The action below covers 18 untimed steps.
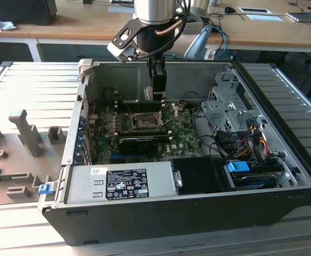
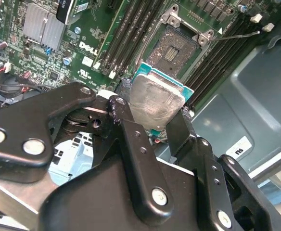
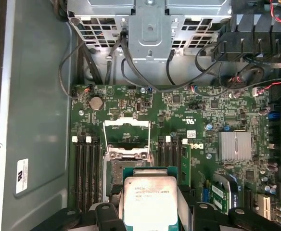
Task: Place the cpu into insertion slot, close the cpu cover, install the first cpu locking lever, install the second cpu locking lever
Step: 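Place the cpu into insertion slot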
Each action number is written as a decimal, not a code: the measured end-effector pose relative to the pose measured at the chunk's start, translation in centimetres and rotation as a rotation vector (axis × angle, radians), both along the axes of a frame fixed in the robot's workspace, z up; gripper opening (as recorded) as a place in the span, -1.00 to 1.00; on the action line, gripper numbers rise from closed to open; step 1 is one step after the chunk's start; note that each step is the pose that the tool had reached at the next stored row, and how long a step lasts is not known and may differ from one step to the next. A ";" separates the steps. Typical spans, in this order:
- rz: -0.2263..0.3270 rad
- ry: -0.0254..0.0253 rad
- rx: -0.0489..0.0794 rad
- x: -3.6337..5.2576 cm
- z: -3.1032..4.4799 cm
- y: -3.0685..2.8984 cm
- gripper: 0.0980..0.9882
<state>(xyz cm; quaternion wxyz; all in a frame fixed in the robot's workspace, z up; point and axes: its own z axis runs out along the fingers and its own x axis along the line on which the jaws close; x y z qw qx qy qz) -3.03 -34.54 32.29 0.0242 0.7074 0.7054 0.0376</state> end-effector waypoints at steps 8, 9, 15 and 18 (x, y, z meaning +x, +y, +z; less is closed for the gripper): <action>-0.017 0.0021 0.000 -0.22 -1.64 0.02 -0.02; -0.017 0.0016 0.000 -0.28 -1.69 0.03 -0.02; -0.009 0.0016 0.002 -0.94 -3.00 0.06 -0.02; -0.002 0.0016 0.002 -1.08 -3.84 0.20 -0.02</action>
